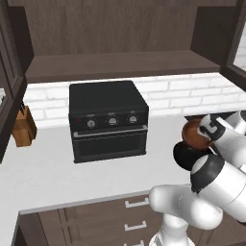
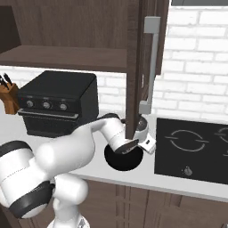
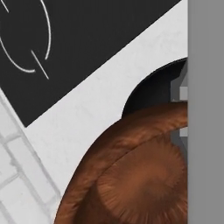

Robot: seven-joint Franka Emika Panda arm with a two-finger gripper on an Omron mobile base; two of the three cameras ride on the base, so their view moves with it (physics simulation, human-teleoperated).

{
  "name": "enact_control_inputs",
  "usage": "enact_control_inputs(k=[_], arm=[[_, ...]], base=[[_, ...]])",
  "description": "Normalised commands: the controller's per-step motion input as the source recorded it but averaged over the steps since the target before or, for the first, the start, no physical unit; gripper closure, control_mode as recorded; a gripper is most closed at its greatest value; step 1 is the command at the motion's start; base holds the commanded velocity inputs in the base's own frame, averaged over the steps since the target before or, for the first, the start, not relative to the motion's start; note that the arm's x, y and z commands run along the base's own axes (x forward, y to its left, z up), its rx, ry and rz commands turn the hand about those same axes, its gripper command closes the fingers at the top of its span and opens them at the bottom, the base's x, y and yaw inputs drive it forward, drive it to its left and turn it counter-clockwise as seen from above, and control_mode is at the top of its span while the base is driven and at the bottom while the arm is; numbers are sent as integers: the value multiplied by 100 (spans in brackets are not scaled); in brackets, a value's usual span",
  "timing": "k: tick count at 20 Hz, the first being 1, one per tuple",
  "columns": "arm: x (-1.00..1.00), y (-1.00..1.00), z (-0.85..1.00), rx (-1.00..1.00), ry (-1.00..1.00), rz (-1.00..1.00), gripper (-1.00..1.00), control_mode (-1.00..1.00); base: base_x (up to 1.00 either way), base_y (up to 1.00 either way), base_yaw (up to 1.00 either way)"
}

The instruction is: Pick up the bowls on the counter and stack them on top of one another in the open cabinet. Place the smaller bowl on top of the larger bowl.

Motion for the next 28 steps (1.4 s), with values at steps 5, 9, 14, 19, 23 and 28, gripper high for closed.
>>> enact_control_inputs(k=[5,9,14,19,23,28], arm=[[-1,7,-28,-1,13,0,100,-100],[0,0,-25,0,7,0,100,-100],[0,0,-6,0,2,0,-100,-100],[0,-3,25,5,-1,0,-100,-100],[-54,-47,52,7,3,0,-100,-100],[-28,-18,-6,0,27,0,-100,-100]], base=[[0,0,0],[0,0,0],[0,0,0],[0,0,0],[0,0,0],[0,0,0]])
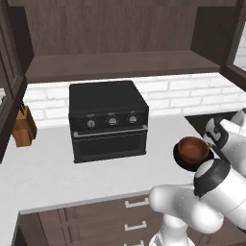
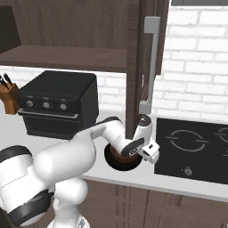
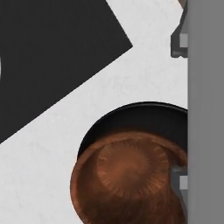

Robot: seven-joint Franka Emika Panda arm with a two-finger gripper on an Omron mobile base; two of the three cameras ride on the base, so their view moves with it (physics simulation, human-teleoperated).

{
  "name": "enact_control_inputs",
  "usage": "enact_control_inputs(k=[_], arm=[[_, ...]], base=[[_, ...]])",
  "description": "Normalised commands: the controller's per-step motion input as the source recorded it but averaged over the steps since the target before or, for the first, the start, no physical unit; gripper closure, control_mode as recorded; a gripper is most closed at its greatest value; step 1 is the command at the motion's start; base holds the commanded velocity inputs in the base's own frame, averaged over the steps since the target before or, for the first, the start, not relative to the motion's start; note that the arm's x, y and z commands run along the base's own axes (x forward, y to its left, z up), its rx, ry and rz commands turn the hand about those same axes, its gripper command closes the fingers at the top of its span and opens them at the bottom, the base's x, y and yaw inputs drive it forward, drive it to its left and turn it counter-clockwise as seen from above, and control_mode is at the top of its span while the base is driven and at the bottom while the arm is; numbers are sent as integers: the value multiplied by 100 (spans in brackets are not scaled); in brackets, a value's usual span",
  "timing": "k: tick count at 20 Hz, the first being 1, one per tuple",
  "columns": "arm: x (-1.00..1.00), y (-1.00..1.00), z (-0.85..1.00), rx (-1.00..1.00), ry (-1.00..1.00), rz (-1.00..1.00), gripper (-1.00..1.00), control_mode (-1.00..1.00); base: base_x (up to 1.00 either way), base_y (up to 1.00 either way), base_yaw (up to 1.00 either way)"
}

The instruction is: Pick up the bowls on the counter and stack them on top of one another in the open cabinet. Place the smaller bowl on top of the larger bowl.

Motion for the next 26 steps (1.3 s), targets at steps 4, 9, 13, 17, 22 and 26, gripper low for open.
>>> enact_control_inputs(k=[4,9,13,17,22,26], arm=[[0,0,-23,0,13,3,-100,-100],[-3,0,-34,0,9,3,-100,-100],[-2,1,-28,5,1,3,-100,-100],[0,9,-25,9,0,1,-100,-100],[0,16,-25,13,0,0,-100,-100],[0,10,-28,10,0,0,-100,-100]], base=[[0,0,0],[0,0,0],[0,0,0],[0,0,0],[0,0,0],[0,0,0]])
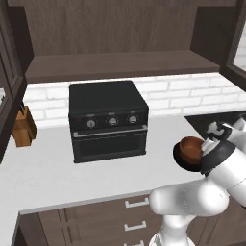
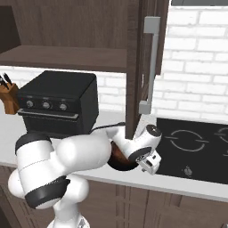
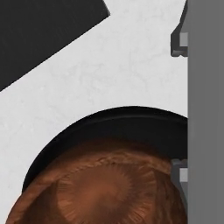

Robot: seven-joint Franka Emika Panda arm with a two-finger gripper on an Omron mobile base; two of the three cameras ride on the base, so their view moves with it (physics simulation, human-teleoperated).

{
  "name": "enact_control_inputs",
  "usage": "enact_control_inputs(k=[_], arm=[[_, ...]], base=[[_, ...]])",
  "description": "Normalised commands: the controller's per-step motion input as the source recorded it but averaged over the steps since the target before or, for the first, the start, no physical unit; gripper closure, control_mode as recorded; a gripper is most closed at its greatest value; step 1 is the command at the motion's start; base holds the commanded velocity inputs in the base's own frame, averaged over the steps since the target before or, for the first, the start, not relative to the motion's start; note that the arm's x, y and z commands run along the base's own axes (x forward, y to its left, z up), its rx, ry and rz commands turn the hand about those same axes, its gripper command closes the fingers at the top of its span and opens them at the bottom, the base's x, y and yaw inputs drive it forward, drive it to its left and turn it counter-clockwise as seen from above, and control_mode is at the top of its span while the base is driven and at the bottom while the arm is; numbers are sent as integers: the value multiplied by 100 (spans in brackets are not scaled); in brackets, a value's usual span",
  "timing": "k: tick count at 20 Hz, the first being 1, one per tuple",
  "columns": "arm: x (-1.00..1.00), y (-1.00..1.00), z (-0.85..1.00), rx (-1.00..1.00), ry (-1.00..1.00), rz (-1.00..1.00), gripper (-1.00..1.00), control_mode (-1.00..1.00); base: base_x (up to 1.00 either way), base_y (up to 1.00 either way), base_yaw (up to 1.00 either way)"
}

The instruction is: Pick up the bowls on the counter and stack them on top of one another in the open cabinet. Place the smaller bowl on top of the larger bowl.

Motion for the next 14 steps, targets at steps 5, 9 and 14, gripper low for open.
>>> enact_control_inputs(k=[5,9,14], arm=[[0,10,-27,7,0,0,-100,-100],[-6,6,-6,14,-6,0,-100,-100],[-42,-13,26,9,-8,0,-100,-100]], base=[[0,0,0],[0,0,0],[0,0,0]])
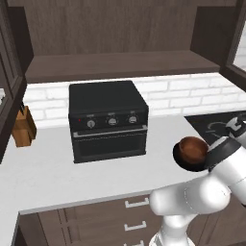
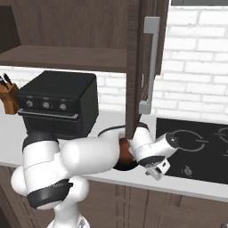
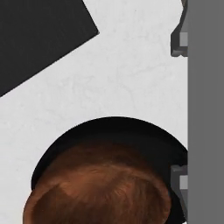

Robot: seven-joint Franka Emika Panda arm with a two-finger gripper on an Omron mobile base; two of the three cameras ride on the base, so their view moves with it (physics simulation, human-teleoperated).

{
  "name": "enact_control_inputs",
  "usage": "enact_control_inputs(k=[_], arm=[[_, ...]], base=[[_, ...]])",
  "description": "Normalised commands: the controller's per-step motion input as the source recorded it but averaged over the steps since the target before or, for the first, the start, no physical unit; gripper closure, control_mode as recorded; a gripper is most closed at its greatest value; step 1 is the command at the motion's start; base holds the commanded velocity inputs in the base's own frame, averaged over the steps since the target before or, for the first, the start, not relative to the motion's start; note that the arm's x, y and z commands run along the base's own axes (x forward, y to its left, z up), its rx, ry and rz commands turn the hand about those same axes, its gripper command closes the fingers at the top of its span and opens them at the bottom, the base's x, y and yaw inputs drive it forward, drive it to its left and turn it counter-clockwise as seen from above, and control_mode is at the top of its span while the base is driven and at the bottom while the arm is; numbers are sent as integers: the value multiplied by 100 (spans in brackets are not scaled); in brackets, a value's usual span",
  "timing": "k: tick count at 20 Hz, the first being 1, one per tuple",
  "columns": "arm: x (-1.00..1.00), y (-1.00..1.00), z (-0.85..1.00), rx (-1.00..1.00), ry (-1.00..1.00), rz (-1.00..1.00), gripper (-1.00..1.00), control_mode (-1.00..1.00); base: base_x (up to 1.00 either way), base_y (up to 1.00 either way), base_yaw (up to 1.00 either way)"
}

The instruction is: Pick up the bowls on the counter and stack them on top of one another in the open cabinet. Place the smaller bowl on top of the larger bowl.

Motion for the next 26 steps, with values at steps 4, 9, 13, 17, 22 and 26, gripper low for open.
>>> enact_control_inputs(k=[4,9,13,17,22,26], arm=[[-8,0,-4,1,0,0,-100,-100],[0,8,-22,0,2,0,-100,-100],[0,14,-10,0,0,0,-100,-100],[0,29,-1,0,0,0,-100,-100],[0,41,-1,0,1,0,-100,-100],[0,35,-13,0,1,0,-100,-100]], base=[[0,0,0],[0,0,0],[0,0,0],[0,0,0],[0,0,0],[0,0,0]])
